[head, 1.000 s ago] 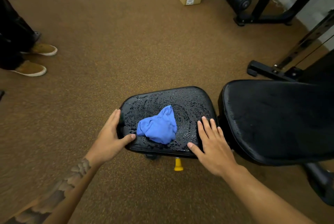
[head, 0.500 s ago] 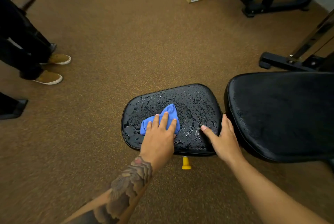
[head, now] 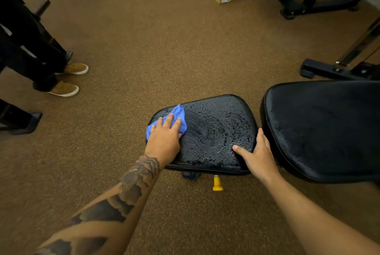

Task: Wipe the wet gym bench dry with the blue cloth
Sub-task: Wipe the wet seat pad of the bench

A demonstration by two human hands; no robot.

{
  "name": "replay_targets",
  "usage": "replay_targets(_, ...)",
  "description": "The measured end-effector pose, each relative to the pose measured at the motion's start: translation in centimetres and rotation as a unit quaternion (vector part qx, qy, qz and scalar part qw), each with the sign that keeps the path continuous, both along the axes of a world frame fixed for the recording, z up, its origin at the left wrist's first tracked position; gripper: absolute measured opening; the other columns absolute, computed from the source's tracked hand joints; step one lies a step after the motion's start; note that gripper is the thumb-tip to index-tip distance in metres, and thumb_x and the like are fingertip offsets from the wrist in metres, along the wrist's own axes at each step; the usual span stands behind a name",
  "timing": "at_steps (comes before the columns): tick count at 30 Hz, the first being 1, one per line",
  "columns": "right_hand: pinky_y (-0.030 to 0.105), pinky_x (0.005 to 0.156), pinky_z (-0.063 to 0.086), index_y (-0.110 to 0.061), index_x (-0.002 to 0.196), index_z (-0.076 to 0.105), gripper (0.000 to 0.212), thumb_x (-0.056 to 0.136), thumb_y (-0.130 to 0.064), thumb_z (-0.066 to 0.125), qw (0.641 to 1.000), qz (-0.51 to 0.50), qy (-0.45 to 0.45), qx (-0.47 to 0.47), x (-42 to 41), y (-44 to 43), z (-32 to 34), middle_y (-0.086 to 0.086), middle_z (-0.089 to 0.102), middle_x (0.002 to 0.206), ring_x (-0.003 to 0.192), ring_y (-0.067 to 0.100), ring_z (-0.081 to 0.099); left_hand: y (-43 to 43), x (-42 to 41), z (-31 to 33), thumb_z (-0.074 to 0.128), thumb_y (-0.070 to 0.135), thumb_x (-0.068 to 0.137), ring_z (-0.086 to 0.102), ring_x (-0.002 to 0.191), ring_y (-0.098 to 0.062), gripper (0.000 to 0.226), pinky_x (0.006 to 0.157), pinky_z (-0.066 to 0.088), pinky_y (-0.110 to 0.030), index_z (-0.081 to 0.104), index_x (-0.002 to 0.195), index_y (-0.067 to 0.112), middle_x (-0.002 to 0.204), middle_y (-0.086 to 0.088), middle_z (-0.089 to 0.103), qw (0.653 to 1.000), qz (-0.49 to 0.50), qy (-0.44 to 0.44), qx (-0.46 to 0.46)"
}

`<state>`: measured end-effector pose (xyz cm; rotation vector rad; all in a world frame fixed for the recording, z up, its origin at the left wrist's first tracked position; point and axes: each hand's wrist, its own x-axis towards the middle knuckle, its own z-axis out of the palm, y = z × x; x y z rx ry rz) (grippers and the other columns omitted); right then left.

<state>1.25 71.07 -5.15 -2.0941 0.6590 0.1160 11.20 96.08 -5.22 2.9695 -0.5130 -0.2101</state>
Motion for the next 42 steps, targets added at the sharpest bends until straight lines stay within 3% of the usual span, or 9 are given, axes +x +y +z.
replay_targets(5, 0.033, 0.113, 0.018, -0.016, 0.153, 0.002, 0.102, 0.082, -0.04, 0.072, 1.0, 0.008, -0.002, 0.002, 0.1, -0.2, 0.2, 0.002, 0.01, 0.159, 0.143, 0.022, 0.019, 2.4, -4.0, -0.7, 0.061, 0.011, 0.088, 0.037, 0.129, -0.052, 0.048, 0.108, 0.033, -0.058, 0.05, 0.135, 0.004, 0.145, -0.023, 0.042, 0.996, 0.075, -0.029, -0.049)
replay_targets(9, 0.033, 0.113, 0.018, -0.017, 0.153, 0.001, 0.103, 0.082, -0.04, 0.072, 1.0, 0.009, -0.003, 0.005, 0.0, -0.2, 0.2, 0.002, 0.009, 0.159, 0.143, 0.022, 0.019, -1.2, -8.9, -0.8, 0.079, -0.001, 0.06, 0.053, 0.116, -0.05, 0.067, 0.091, 0.047, -0.061, 0.059, 0.124, 0.004, 0.131, -0.022, 0.056, 0.998, -0.013, -0.042, -0.053)
replay_targets(14, 0.031, 0.112, 0.018, -0.015, 0.153, 0.002, 0.103, 0.081, -0.04, 0.072, 1.0, 0.004, -0.006, -0.005, 0.1, -0.1, 0.0, 0.004, 0.01, 0.159, 0.142, 0.022, 0.02, -5.1, -4.9, -1.4, 0.06, 0.009, 0.085, 0.037, 0.132, -0.046, 0.054, 0.106, 0.034, -0.059, 0.047, 0.137, 0.009, 0.147, -0.015, 0.042, 0.992, -0.098, -0.051, -0.065)
replay_targets(19, 0.033, 0.113, 0.018, -0.017, 0.153, 0.002, 0.104, 0.081, -0.043, 0.071, 1.0, 0.008, -0.006, -0.007, 0.1, -0.2, -0.3, 0.002, 0.011, 0.159, 0.142, 0.02, 0.019, -0.5, 0.8, -2.0, 0.055, 0.01, 0.089, 0.037, 0.131, -0.047, 0.045, 0.108, 0.029, -0.056, 0.051, 0.133, 0.008, 0.146, -0.019, 0.041, 0.996, -0.001, -0.062, -0.062)
replay_targets(23, 0.033, 0.113, 0.018, -0.017, 0.153, 0.001, 0.104, 0.081, -0.042, 0.072, 1.0, 0.011, 0.0, 0.0, 0.2, -0.3, -0.2, 0.002, 0.01, 0.159, 0.142, 0.02, 0.019, 0.7, -3.5, -1.6, 0.056, 0.011, 0.09, 0.039, 0.129, -0.046, 0.042, 0.106, 0.033, -0.06, 0.052, 0.132, 0.008, 0.143, -0.02, 0.045, 0.994, 0.041, -0.07, -0.079)
replay_targets(30, 0.029, 0.11, 0.019, -0.015, 0.153, 0.003, 0.105, 0.079, -0.04, 0.073, 1.0, 0.003, -0.006, -0.007, 0.3, -0.1, -0.5, 0.003, 0.012, 0.158, 0.141, 0.02, 0.021, -7.5, -3.2, -1.0, 0.054, 0.015, 0.092, 0.035, 0.133, -0.046, 0.042, 0.109, 0.028, -0.059, 0.051, 0.134, 0.009, 0.146, -0.015, 0.044, 0.981, -0.148, -0.043, -0.122)
replay_targets(36, 0.031, 0.111, 0.019, -0.017, 0.153, 0.002, 0.104, 0.08, -0.041, 0.072, 1.0, 0.001, -0.014, -0.002, 0.2, -0.3, -0.7, 0.002, 0.013, 0.158, 0.141, 0.02, 0.022, -4.3, 5.1, -1.0, 0.053, 0.012, 0.091, 0.038, 0.129, -0.044, 0.039, 0.109, 0.027, -0.047, 0.053, 0.13, 0.007, 0.144, -0.021, 0.043, 0.995, -0.026, -0.054, -0.074)
replay_targets(39, 0.031, 0.11, 0.02, -0.017, 0.153, 0.001, 0.103, 0.081, -0.041, 0.072, 1.0, 0.002, -0.011, 0.003, 0.2, -0.4, -0.5, 0.001, 0.011, 0.158, 0.141, 0.02, 0.021, -0.2, 2.8, -1.3, 0.054, 0.009, 0.088, 0.046, 0.117, -0.048, 0.035, 0.103, 0.035, -0.052, 0.058, 0.123, 0.003, 0.135, -0.025, 0.05, 0.992, 0.053, -0.074, -0.089)
replay_targets(42, 0.031, 0.11, 0.021, -0.018, 0.153, 0.001, 0.103, 0.081, -0.041, 0.071, 1.0, 0.007, -0.009, 0.006, 0.0, -0.2, -0.2, 0.0, 0.01, 0.158, 0.142, 0.02, 0.02, -0.6, -2.9, -1.6, 0.055, 0.011, 0.088, 0.048, 0.116, -0.048, 0.037, 0.099, 0.04, -0.059, 0.057, 0.124, 0.003, 0.133, -0.025, 0.052, 0.993, 0.023, -0.066, -0.091)
